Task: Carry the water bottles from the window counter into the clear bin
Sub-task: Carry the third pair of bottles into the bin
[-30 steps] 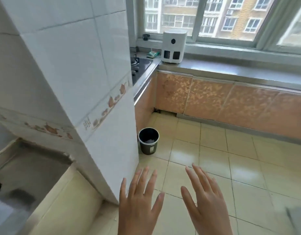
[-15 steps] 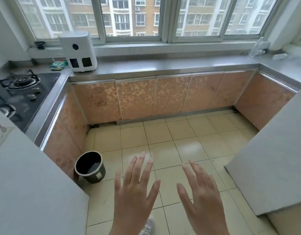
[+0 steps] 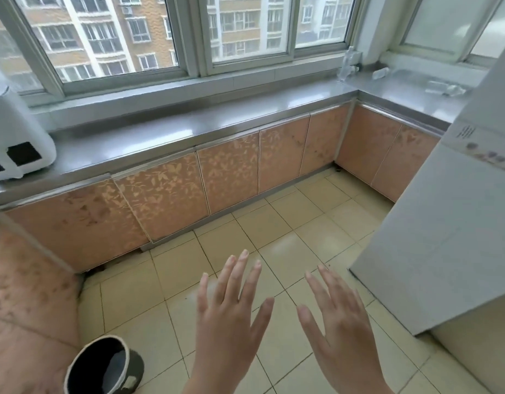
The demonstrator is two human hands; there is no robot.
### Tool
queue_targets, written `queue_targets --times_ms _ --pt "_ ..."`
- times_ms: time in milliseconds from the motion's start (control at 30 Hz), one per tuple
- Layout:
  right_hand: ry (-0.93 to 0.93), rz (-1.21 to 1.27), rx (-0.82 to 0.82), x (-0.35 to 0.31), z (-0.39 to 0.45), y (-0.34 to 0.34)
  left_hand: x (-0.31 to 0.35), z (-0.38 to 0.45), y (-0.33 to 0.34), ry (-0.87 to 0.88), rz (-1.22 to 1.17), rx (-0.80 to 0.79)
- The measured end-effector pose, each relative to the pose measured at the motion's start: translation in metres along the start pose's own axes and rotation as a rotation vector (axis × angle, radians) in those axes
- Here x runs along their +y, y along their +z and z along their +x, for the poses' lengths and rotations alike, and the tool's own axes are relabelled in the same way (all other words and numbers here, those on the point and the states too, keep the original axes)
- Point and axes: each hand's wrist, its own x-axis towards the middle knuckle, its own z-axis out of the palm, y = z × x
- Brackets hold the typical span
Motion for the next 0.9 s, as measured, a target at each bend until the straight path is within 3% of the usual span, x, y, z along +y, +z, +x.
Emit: queue_targets --times_ms 233,600,900 --pt "-0.002 0.009 0.018 0.031 0.11 0.029 -0.02 0.102 0.064 0.023 0.008 0.007" --pt "-0.043 0.004 0.027 0.1 0.347 0.044 -0.036 0.322 0.151 -0.02 0.035 0.032" --pt "0.051 -0.029 0.056 0.161 0.473 0.048 -0.022 0.472 0.231 0.053 -0.011 0.014"
